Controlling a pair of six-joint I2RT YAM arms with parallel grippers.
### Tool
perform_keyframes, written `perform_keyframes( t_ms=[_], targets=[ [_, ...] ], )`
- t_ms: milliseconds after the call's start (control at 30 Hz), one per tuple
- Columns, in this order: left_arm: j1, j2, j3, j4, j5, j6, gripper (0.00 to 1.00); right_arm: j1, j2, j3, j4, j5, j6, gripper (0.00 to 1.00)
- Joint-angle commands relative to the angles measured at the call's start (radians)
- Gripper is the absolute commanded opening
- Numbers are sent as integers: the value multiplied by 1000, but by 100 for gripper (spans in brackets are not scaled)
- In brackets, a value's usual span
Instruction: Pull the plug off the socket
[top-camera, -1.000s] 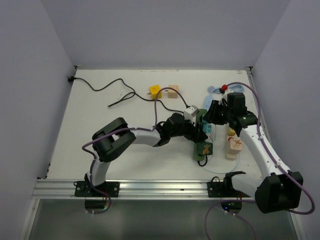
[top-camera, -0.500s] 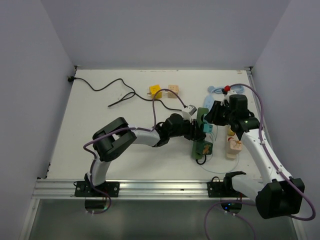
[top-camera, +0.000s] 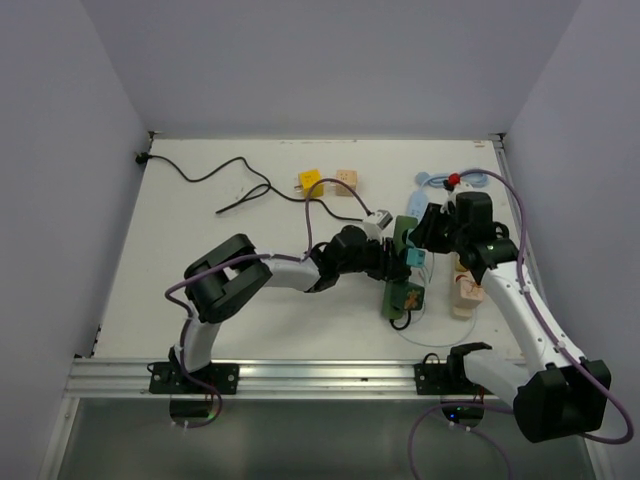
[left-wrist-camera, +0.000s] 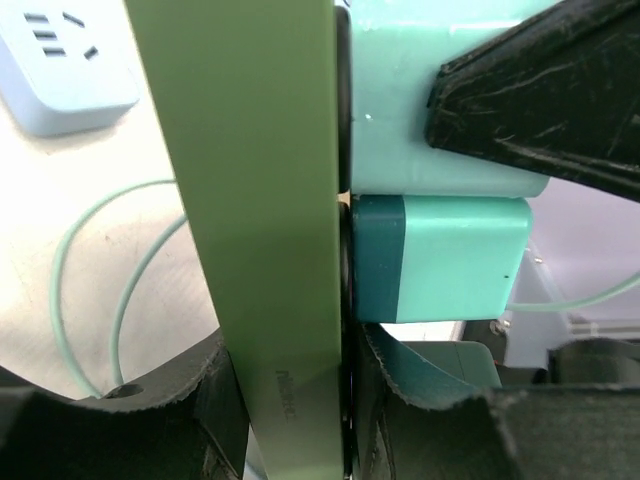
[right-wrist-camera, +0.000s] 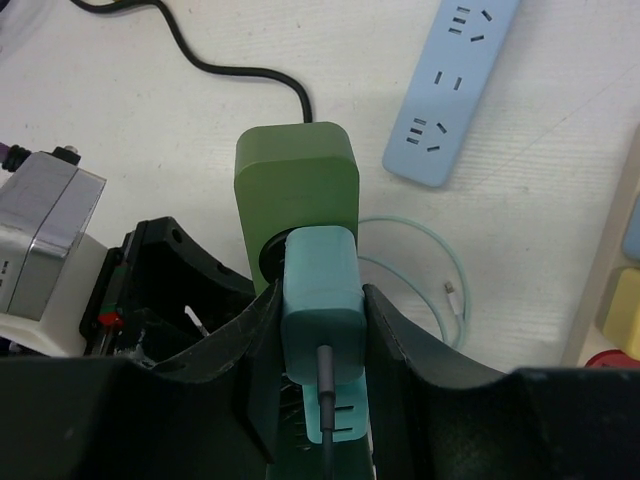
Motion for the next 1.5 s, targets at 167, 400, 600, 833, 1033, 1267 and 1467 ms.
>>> perform_keyframes(
  t_ms=[167, 400, 600, 833, 1033, 1267, 1467],
  targets=[
    [110, -78, -148, 275, 214, -108, 0, -41, -46, -47, 133, -96, 84, 0],
    [134, -91, -181, 354, 279, -131, 0, -102, -57, -66, 170, -202, 106, 0],
    [148, -84, -200, 363, 250, -133, 0, -112, -46, -60, 159, -211, 121, 0],
    [128, -118, -129, 61, 26, 11, 0, -96, -23, -44, 107, -115, 110, 0],
    [85, -99, -48, -125, -108, 56, 0, 3, -11, -12, 86, -18, 121, 0],
    [73, -88, -2, -237, -163, 87, 0, 6, -16, 0, 41, 37, 121, 0],
    [136, -133, -120, -27, 27, -19, 0, -4, -63, -38, 82, 10, 109, 0]
  ],
)
